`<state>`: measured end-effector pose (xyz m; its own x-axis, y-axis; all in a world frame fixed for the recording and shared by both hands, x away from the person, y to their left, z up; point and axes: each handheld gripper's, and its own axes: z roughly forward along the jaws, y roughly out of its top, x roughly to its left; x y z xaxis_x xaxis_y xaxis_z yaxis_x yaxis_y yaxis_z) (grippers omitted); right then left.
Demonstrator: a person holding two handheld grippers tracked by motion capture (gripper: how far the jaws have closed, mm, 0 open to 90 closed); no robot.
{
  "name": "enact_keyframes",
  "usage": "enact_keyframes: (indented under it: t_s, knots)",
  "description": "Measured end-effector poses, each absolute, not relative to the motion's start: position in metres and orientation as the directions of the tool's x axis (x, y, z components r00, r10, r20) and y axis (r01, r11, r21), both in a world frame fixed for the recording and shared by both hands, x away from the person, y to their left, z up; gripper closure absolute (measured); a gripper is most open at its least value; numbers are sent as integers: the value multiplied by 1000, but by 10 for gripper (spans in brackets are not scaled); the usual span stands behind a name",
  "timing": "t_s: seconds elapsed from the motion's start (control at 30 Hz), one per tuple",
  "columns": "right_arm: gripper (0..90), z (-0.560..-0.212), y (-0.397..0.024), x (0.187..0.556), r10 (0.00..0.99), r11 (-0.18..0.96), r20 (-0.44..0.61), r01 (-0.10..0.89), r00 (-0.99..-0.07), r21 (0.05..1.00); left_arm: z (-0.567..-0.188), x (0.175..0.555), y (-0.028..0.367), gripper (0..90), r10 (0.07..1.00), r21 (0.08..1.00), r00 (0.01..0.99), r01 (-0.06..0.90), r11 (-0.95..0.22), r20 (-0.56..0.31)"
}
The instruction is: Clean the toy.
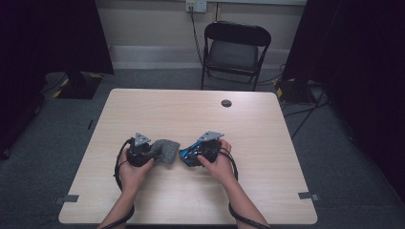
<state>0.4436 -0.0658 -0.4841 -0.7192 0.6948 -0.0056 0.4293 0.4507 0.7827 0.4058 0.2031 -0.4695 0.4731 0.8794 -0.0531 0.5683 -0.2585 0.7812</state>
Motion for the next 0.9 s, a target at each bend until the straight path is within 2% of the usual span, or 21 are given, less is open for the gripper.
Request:
enact_keyframes:
  t_s: [0.47,0.9]
  knots:
    - [78,-484,-66,443,697,451,-5,433,-717,781,-456,386,202,660,804,763,593,543,-351,-52]
    - [78,-484,-65,444,697,453,-5,435,-717,779,-449,367,203,660,757,774,648,518,-363,-78]
